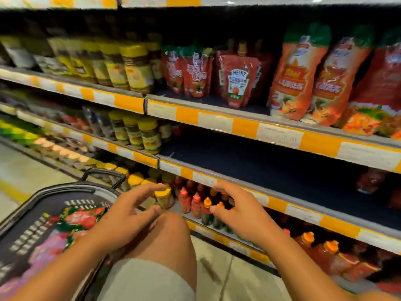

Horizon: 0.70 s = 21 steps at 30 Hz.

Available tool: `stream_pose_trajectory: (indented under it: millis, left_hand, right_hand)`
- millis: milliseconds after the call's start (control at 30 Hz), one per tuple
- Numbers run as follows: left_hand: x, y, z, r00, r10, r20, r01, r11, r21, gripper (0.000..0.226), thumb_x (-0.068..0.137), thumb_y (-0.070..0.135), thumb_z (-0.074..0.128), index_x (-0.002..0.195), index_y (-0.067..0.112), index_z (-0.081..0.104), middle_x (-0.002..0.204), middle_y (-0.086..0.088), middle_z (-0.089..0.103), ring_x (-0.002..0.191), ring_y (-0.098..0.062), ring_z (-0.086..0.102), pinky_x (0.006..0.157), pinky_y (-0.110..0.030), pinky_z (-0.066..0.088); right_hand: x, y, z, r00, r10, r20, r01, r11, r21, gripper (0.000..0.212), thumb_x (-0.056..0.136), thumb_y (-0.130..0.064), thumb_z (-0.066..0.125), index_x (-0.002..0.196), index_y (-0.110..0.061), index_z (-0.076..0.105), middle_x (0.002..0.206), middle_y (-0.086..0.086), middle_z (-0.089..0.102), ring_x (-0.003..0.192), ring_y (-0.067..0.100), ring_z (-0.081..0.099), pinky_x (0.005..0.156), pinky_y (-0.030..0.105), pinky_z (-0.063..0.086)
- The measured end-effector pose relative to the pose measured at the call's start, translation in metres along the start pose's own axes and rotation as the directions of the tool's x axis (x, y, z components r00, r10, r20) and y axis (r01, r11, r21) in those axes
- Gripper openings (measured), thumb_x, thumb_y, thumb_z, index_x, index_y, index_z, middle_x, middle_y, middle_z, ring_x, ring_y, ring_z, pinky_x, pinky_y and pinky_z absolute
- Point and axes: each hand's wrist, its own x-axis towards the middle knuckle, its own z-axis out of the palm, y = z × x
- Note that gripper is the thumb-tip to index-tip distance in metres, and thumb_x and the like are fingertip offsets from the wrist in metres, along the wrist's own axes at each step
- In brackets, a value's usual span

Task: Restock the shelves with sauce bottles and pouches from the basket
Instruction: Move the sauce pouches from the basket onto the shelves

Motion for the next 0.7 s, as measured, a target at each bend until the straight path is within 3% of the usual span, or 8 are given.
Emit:
stream_pose_trajectory:
  millis: [100, 167, 233, 333, 433, 500, 567, 700]
  left_hand:
    - [-0.034, -0.035, -0.033, 0.983, -0.123, -0.140, 0.112, 0.990, -0.084, 0.050, 0.094, 0.008, 0.073, 0.125, 0.048, 0.068, 0.132, 0.025, 0.066, 0.129, 0.000, 0.058, 0.112, -0.036, 0.045]
    - [-0.058, -0.061, -0.053, 0.951, -0.219, -0.220, 0.185, 0.969, -0.163, 0.047, 0.093, 0.002, 0.073, 0.122, 0.039, 0.072, 0.128, 0.019, 0.071, 0.124, -0.003, 0.063, 0.110, -0.042, 0.048]
    - [-0.083, -0.089, -0.071, 0.921, -0.282, -0.269, 0.228, 0.950, -0.215, 0.040, 0.094, 0.007, 0.075, 0.125, 0.031, 0.072, 0.128, 0.013, 0.072, 0.123, -0.008, 0.065, 0.108, -0.046, 0.050]
    - [-0.124, -0.134, -0.092, 0.872, -0.356, -0.337, 0.275, 0.925, -0.263, 0.035, 0.096, 0.008, 0.073, 0.125, 0.026, 0.071, 0.128, 0.014, 0.072, 0.122, -0.004, 0.065, 0.109, -0.040, 0.047]
    - [-0.162, -0.174, -0.108, 0.805, -0.457, -0.379, 0.366, 0.885, -0.289, 0.039, 0.094, -0.005, 0.069, 0.121, 0.022, 0.071, 0.125, 0.008, 0.074, 0.120, -0.004, 0.066, 0.111, -0.041, 0.047]
    - [-0.185, -0.198, -0.116, 0.753, -0.525, -0.398, 0.425, 0.849, -0.315, 0.038, 0.092, -0.010, 0.068, 0.121, 0.014, 0.070, 0.123, 0.001, 0.074, 0.121, -0.015, 0.067, 0.110, -0.044, 0.048]
    - [-0.206, -0.219, -0.122, 0.695, -0.590, -0.411, 0.481, 0.807, -0.343, 0.035, 0.093, -0.008, 0.068, 0.121, 0.012, 0.069, 0.123, -0.001, 0.073, 0.121, -0.018, 0.066, 0.106, -0.041, 0.049]
    - [-0.234, -0.245, -0.119, 0.577, -0.702, -0.416, 0.614, 0.710, -0.346, 0.030, 0.091, 0.005, 0.075, 0.115, 0.023, 0.072, 0.114, 0.011, 0.074, 0.110, -0.007, 0.068, 0.094, -0.030, 0.050]
  right_hand:
    - [0.007, -0.037, 0.031, 0.999, -0.053, 0.005, 0.053, 0.996, 0.065, 0.048, 0.093, -0.038, 0.072, 0.138, -0.039, 0.057, 0.136, -0.024, 0.057, 0.127, -0.003, 0.052, 0.111, 0.033, 0.046]
    - [0.014, -0.061, 0.054, 0.992, -0.113, 0.047, 0.111, 0.993, 0.049, 0.047, 0.092, -0.036, 0.070, 0.137, -0.043, 0.056, 0.132, -0.027, 0.059, 0.124, -0.005, 0.053, 0.108, 0.032, 0.047]
    - [0.021, -0.085, 0.079, 0.980, -0.173, 0.098, 0.173, 0.985, 0.009, 0.049, 0.091, -0.039, 0.068, 0.138, -0.045, 0.053, 0.132, -0.028, 0.059, 0.124, -0.004, 0.053, 0.105, 0.029, 0.047]
    - [0.032, -0.116, 0.117, 0.957, -0.218, 0.192, 0.231, 0.972, -0.051, 0.054, 0.090, -0.046, 0.066, 0.140, -0.049, 0.047, 0.141, -0.026, 0.054, 0.129, -0.001, 0.049, 0.109, 0.033, 0.045]
    - [0.046, -0.140, 0.154, 0.918, -0.238, 0.317, 0.286, 0.951, -0.114, 0.055, 0.092, -0.050, 0.064, 0.143, -0.049, 0.043, 0.149, -0.024, 0.048, 0.138, 0.002, 0.045, 0.115, 0.039, 0.041]
    - [0.056, -0.155, 0.178, 0.888, -0.244, 0.389, 0.322, 0.935, -0.147, 0.056, 0.095, -0.045, 0.066, 0.146, -0.041, 0.046, 0.152, -0.016, 0.047, 0.140, 0.006, 0.043, 0.117, 0.033, 0.037]
    - [0.064, -0.169, 0.201, 0.861, -0.238, 0.449, 0.344, 0.923, -0.170, 0.058, 0.096, -0.044, 0.067, 0.149, -0.035, 0.046, 0.153, -0.011, 0.048, 0.139, 0.009, 0.044, 0.113, 0.029, 0.037]
    - [0.074, -0.191, 0.245, 0.806, -0.224, 0.548, 0.387, 0.900, -0.201, 0.059, 0.097, -0.042, 0.065, 0.151, -0.030, 0.045, 0.152, -0.008, 0.049, 0.136, 0.014, 0.048, 0.107, 0.031, 0.041]
